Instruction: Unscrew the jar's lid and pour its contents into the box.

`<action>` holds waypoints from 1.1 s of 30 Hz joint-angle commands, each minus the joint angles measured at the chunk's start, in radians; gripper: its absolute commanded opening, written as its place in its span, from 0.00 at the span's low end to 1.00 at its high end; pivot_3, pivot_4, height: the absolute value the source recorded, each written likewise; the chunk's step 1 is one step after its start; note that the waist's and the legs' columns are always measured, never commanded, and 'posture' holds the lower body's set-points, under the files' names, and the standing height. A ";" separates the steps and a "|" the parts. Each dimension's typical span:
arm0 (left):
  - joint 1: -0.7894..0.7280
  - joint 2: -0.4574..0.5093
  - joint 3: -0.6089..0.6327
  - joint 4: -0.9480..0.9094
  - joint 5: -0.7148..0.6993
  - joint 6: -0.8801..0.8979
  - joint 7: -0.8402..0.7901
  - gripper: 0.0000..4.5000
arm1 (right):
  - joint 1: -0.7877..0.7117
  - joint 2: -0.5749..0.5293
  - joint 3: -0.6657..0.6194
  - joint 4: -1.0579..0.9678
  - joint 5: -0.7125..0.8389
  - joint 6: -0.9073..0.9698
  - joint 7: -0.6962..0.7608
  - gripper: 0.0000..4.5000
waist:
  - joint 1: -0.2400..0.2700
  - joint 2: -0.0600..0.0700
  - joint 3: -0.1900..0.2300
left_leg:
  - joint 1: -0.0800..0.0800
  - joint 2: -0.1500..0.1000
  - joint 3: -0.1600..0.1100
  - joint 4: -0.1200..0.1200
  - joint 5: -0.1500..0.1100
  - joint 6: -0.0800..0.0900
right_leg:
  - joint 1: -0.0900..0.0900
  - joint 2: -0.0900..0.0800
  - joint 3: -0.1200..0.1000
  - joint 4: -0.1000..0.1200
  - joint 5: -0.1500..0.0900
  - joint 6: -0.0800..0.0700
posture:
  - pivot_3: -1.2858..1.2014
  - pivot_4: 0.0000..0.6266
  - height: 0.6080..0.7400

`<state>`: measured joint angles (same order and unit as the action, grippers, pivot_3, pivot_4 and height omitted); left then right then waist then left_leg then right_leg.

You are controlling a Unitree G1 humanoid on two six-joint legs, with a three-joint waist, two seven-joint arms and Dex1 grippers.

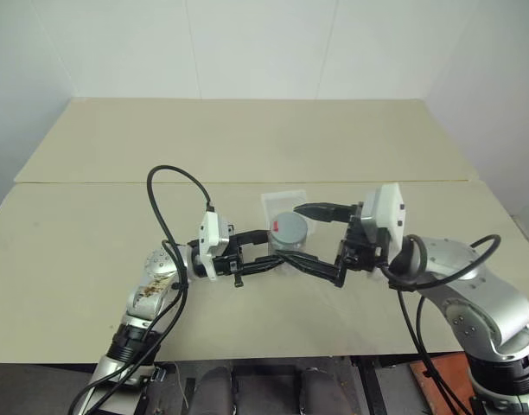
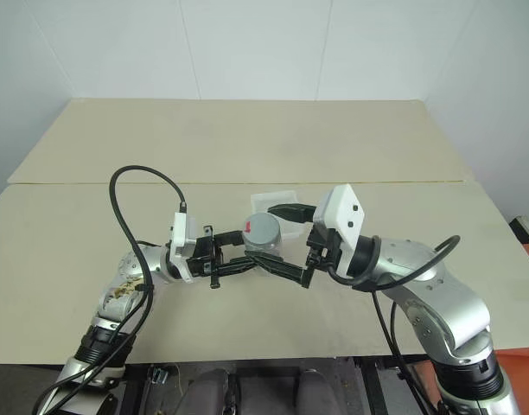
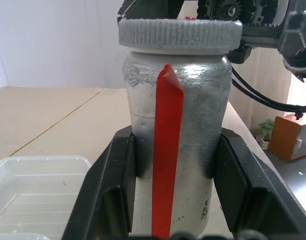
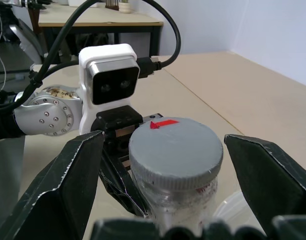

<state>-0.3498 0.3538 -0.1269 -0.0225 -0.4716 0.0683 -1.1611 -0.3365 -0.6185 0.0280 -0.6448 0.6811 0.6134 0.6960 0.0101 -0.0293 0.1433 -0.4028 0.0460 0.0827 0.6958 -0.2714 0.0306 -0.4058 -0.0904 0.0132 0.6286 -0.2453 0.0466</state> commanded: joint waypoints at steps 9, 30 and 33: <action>-0.016 -0.005 0.003 -0.020 -0.001 -0.023 -0.004 0.41 | -0.016 0.007 -0.009 -0.003 0.005 -0.014 0.010 0.79 | 0.000 0.000 0.000 | 0.000 0.000 0.000 0.000 0.000 0.000 | 0.000 0.000 0.000 0.000 0.000 0.000 | 0.52 0.24 1.00; -0.021 -0.002 0.005 -0.011 0.001 -0.028 -0.017 0.41 | -0.024 -0.003 -0.023 0.014 0.001 -0.018 0.053 0.61 | 0.000 0.000 0.000 | 0.000 0.000 0.000 0.000 0.000 0.000 | 0.000 0.000 0.000 0.000 0.000 0.000 | 0.52 0.24 1.00; -0.019 -0.001 0.004 -0.006 0.006 -0.032 -0.021 0.41 | -0.030 0.007 -0.029 0.019 0.003 -0.022 0.050 0.61 | 0.000 0.000 0.000 | 0.000 0.000 0.000 0.000 0.000 0.000 | 0.000 0.000 0.000 0.000 0.000 0.000 | 0.52 0.24 1.00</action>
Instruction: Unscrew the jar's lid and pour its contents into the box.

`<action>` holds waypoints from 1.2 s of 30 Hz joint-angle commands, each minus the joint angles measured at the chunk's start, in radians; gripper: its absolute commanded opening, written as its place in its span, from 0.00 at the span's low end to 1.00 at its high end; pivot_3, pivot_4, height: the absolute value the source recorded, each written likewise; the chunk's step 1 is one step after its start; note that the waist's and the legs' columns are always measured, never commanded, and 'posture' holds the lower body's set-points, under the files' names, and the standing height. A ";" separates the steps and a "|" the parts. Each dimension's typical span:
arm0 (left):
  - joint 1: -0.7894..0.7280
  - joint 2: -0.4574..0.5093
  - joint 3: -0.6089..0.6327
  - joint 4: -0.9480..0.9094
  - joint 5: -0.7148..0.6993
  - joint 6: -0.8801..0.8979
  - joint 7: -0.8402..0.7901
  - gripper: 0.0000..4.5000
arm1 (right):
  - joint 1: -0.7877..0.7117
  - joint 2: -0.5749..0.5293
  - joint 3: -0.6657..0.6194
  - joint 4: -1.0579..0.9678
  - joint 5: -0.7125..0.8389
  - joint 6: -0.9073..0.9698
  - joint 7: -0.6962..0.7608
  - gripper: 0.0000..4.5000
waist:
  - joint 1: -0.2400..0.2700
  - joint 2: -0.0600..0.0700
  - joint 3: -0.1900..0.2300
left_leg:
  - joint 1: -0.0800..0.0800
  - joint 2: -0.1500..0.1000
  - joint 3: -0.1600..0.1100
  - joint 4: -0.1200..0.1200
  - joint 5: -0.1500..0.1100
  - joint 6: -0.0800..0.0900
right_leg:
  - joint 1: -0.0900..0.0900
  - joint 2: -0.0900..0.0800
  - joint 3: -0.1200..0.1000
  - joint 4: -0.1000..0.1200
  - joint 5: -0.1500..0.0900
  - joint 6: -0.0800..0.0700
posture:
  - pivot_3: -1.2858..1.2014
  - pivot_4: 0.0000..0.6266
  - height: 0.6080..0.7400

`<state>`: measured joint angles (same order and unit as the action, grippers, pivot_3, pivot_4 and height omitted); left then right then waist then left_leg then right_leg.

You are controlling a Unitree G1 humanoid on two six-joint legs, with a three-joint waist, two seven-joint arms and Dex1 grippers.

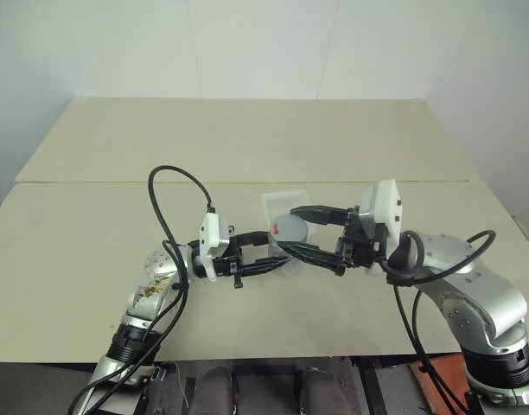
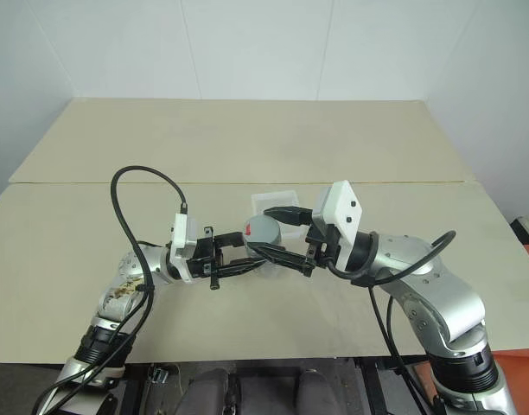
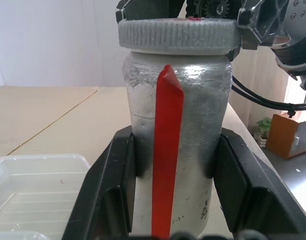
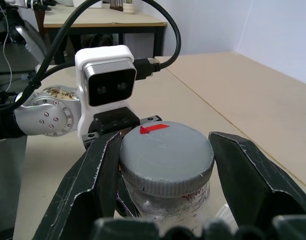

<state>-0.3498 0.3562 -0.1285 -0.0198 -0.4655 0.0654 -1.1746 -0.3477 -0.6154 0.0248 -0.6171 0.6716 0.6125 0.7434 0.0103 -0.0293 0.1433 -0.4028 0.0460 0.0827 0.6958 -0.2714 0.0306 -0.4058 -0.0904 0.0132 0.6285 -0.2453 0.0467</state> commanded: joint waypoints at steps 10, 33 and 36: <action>-0.005 0.020 -0.004 -0.006 0.023 -0.044 -0.019 0.41 | -0.029 0.006 -0.041 -0.001 0.025 -0.016 -0.002 0.61 | 0.000 0.000 0.000 | 0.000 0.000 0.000 0.000 0.000 0.000 | 0.000 0.000 0.000 0.000 0.000 0.000 | 0.52 0.24 1.00; -0.028 0.065 -0.033 0.031 0.094 -0.123 -0.049 0.41 | -0.034 -0.007 -0.084 0.032 0.110 0.033 -0.006 0.61 | 0.000 0.000 0.000 | 0.000 0.000 0.000 0.000 0.000 0.000 | 0.000 0.000 0.000 0.000 0.000 0.000 | 0.52 0.24 1.00; -0.026 0.067 -0.033 0.032 0.098 -0.129 -0.054 0.41 | -0.036 -0.002 -0.098 0.042 0.141 0.051 -0.012 0.61 | 0.001 0.000 0.000 | 0.000 0.000 0.000 0.000 0.000 0.000 | 0.000 0.000 0.000 0.000 0.000 0.000 | 0.52 0.24 1.00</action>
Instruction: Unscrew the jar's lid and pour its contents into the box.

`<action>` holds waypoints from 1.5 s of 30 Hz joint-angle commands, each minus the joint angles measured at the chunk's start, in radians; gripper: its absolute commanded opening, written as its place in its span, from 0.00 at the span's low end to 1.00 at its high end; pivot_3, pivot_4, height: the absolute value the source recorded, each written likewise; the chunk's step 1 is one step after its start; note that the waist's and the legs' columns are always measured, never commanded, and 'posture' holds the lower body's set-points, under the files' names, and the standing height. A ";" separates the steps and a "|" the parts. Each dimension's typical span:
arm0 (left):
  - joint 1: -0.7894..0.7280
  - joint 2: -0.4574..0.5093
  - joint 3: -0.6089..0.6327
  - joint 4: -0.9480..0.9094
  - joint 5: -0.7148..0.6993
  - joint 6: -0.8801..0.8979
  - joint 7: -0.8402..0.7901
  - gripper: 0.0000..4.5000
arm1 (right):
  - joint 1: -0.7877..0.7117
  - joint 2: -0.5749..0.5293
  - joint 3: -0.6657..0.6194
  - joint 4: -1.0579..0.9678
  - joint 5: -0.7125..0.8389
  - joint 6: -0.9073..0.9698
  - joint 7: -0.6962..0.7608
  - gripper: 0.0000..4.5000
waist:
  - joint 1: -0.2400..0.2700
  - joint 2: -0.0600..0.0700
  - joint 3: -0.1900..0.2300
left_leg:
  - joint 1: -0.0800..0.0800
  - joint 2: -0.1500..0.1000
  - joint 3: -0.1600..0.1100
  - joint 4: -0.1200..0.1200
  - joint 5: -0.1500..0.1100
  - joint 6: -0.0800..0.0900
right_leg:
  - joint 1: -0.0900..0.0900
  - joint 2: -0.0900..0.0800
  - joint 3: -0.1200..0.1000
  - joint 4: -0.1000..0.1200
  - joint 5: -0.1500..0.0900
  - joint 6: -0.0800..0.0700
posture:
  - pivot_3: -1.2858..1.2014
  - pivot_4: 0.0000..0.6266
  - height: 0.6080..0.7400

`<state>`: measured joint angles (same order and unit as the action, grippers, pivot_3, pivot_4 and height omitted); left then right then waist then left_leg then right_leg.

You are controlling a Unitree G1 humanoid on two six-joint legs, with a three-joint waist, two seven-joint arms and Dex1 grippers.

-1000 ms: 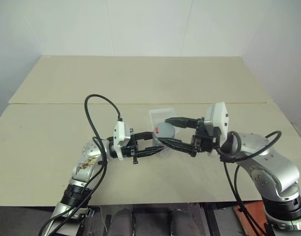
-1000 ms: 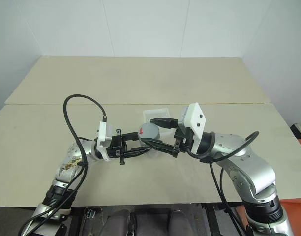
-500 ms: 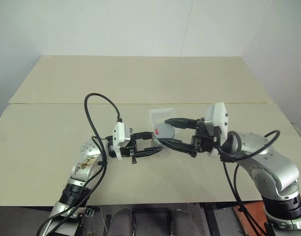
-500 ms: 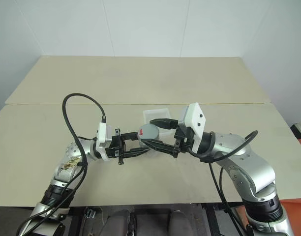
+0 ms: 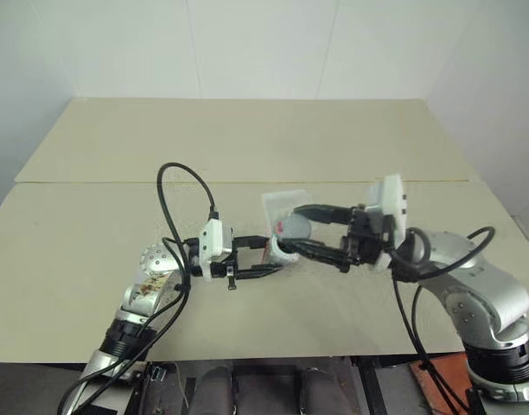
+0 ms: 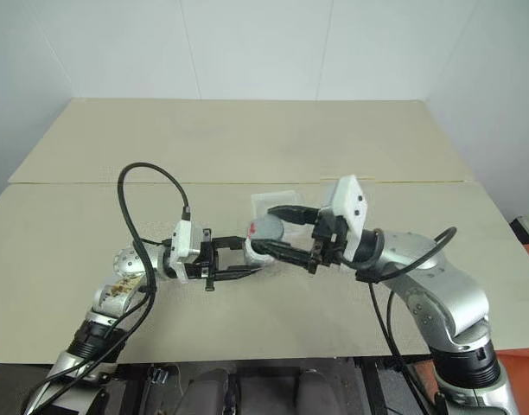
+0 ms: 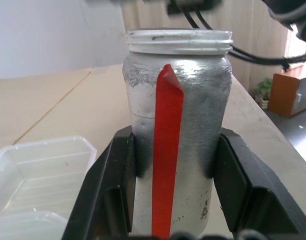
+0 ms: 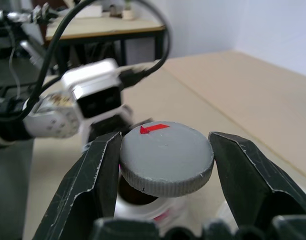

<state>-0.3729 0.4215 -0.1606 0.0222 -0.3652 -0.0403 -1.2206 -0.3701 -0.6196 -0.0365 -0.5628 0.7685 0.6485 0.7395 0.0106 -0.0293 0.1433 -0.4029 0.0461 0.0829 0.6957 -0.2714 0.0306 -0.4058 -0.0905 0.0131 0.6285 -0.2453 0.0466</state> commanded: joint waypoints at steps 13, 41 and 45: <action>0.020 0.020 0.100 -0.052 -0.089 0.047 0.032 0.41 | 0.158 -0.071 -0.229 -0.046 0.048 -0.004 -0.045 0.61 | 0.004 0.000 0.000 | -0.001 0.000 -0.001 0.000 0.000 0.000 | 0.000 -0.001 -0.001 -0.001 0.000 0.000 | 0.52 0.24 1.00; -0.219 0.116 0.187 0.265 0.047 -0.016 0.119 0.41 | 0.553 0.051 -0.152 0.072 -0.433 -0.077 -0.318 0.82 | 0.003 0.000 0.000 | -0.001 -0.001 0.002 0.000 0.000 0.000 | 0.000 0.000 0.000 0.000 0.000 0.000 | 0.52 0.24 1.00; -0.231 0.109 0.188 0.283 0.049 -0.034 0.123 0.41 | 0.582 0.015 -0.142 0.017 -0.484 -0.097 -0.311 1.00 | 0.001 0.000 0.000 | -0.001 -0.001 0.002 0.000 0.000 0.000 | 0.000 0.000 0.000 0.000 0.000 0.000 | 0.52 0.24 1.00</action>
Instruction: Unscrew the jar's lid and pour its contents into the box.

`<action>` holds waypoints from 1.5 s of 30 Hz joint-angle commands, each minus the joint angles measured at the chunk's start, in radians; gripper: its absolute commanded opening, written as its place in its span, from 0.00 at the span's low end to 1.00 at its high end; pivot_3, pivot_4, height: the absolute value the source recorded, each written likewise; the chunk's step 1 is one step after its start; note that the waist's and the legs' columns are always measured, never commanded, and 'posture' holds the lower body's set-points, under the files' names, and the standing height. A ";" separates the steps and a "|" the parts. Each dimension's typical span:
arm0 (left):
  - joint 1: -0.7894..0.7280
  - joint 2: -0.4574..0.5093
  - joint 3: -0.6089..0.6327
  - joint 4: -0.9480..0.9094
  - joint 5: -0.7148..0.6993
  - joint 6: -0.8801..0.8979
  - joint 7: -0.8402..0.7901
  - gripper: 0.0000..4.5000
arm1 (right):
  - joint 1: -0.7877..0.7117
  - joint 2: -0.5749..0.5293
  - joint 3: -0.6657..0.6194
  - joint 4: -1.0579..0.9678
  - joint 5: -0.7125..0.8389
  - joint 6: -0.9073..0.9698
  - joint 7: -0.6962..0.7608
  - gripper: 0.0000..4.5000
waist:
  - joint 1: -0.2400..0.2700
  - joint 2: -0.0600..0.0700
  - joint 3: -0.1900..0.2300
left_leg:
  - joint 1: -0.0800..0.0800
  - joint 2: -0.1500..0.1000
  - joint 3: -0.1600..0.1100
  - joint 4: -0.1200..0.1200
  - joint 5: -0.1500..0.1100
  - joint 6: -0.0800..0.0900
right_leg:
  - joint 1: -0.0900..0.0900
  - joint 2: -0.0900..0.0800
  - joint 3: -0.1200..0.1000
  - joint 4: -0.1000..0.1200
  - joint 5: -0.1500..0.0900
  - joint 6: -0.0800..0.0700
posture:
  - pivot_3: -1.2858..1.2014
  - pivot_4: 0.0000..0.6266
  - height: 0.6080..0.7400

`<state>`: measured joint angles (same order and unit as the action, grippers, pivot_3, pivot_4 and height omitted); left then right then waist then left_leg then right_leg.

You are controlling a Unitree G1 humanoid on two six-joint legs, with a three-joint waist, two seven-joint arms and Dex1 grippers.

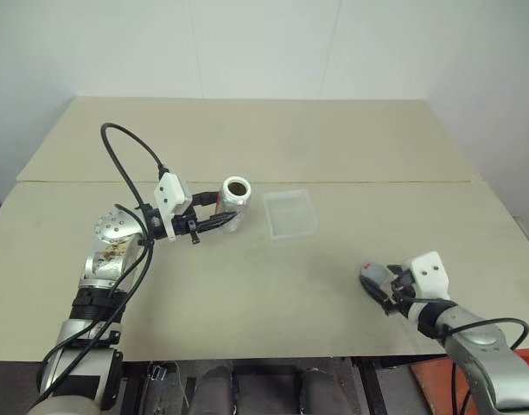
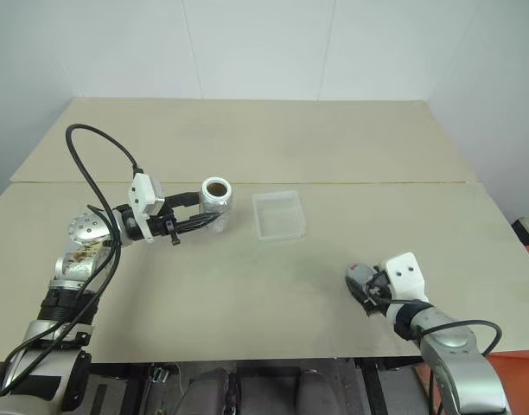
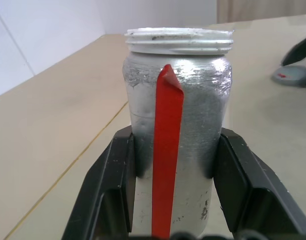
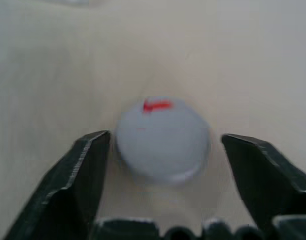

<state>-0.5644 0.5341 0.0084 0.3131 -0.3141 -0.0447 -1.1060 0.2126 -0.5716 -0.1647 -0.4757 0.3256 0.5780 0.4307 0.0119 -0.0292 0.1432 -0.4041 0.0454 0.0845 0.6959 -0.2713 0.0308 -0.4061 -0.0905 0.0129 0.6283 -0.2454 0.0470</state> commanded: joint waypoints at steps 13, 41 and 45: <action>-0.248 -0.026 -0.054 0.330 0.212 -0.378 0.067 0.41 | -0.044 -0.236 -0.203 -0.226 0.152 -0.005 0.260 1.00 | 0.003 -0.001 0.000 | 0.000 -0.001 0.001 0.000 0.000 0.000 | 0.002 0.000 -0.002 -0.001 0.000 0.000 | 0.52 0.24 1.00; -0.912 -0.132 -0.966 0.992 1.548 -0.725 1.632 0.41 | 0.029 -0.158 -0.158 -0.416 0.234 0.073 0.114 1.00 | 0.015 -0.009 0.005 | -0.004 -0.002 0.002 0.002 0.000 0.000 | -0.001 -0.001 -0.003 -0.002 0.000 0.003 | 0.52 0.24 1.00; -0.948 -0.156 -1.083 1.025 1.662 -0.632 1.806 0.41 | 0.042 -0.156 -0.163 -0.429 0.249 0.073 0.116 1.00 | 0.016 -0.009 0.005 | -0.005 -0.002 0.002 0.002 0.000 0.000 | -0.001 -0.001 -0.003 -0.002 0.000 0.003 | 0.52 0.24 1.00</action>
<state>-1.4662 0.3804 -1.0474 1.3360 1.3131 -0.7116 0.6197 0.2516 -0.7275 -0.3165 -0.8659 0.5670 0.6539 0.5498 0.0278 -0.0386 0.1486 -0.4095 0.0429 0.0862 0.6974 -0.2715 0.0312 -0.4078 -0.0916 0.0103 0.6264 -0.2450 0.0501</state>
